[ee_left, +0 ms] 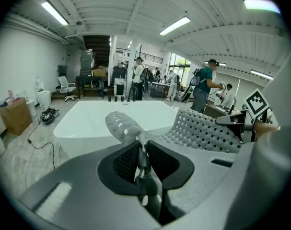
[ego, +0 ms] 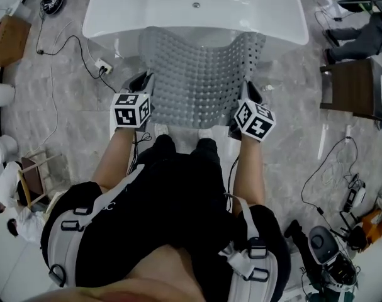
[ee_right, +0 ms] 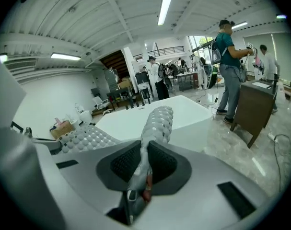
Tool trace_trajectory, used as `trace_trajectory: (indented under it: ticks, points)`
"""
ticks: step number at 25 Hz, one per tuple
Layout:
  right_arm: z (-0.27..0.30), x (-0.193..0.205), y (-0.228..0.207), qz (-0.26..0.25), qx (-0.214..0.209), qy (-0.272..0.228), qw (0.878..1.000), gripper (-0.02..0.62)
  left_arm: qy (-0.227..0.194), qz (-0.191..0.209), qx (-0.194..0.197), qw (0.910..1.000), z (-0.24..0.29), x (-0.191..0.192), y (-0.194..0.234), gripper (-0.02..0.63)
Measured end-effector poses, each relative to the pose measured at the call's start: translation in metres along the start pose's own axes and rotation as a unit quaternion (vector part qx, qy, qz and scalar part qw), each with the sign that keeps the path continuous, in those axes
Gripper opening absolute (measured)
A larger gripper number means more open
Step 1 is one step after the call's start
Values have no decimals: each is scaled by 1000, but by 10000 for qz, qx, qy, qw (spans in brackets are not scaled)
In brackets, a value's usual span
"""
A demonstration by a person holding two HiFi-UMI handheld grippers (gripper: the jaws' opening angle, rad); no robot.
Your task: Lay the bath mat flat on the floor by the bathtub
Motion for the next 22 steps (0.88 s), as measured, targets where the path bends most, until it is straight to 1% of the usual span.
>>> trace_trajectory:
  ticks: [2, 4, 7, 9, 11, 14, 16, 19, 22]
  points:
    - [27, 15, -4, -21, 4, 196, 9998, 55, 247, -91, -45, 9996, 26, 22, 7, 61]
    - [54, 33, -20, 55, -24, 382, 9993, 55, 478, -145, -116, 9987, 55, 45, 6, 61]
    - [89, 76, -46, 167, -89, 740, 9971, 55, 869, -217, -168, 9958, 94, 96, 6, 61]
    - [114, 107, -59, 66, -170, 957, 9952, 55, 1117, -274, -152, 9933, 123, 135, 9, 61]
    - [143, 133, -79, -100, -210, 1099, 9937, 55, 1258, -299, -159, 9915, 157, 169, 9, 61]
    - [193, 177, -122, -149, -233, 1206, 9923, 55, 1303, -289, -193, 9909, 213, 216, 7, 61]
    - [229, 208, -156, -121, -222, 1194, 9925, 55, 1274, -264, -241, 9912, 258, 246, 6, 63]
    - [285, 256, -203, -39, -142, 1031, 9946, 55, 1155, -228, -284, 9926, 330, 292, 10, 64]
    - [340, 311, -239, 2, -11, 778, 9970, 55, 1037, -219, -278, 9940, 400, 345, 20, 68]
Point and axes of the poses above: the fingertips, and each gripper's own axes: z forward along the fingers, y to its left, x out of its underside, the point moved 6 cm from there along -z, backward along the fingers, and after that the axes turned 15 degrees about -x, right-handed, at the moved point
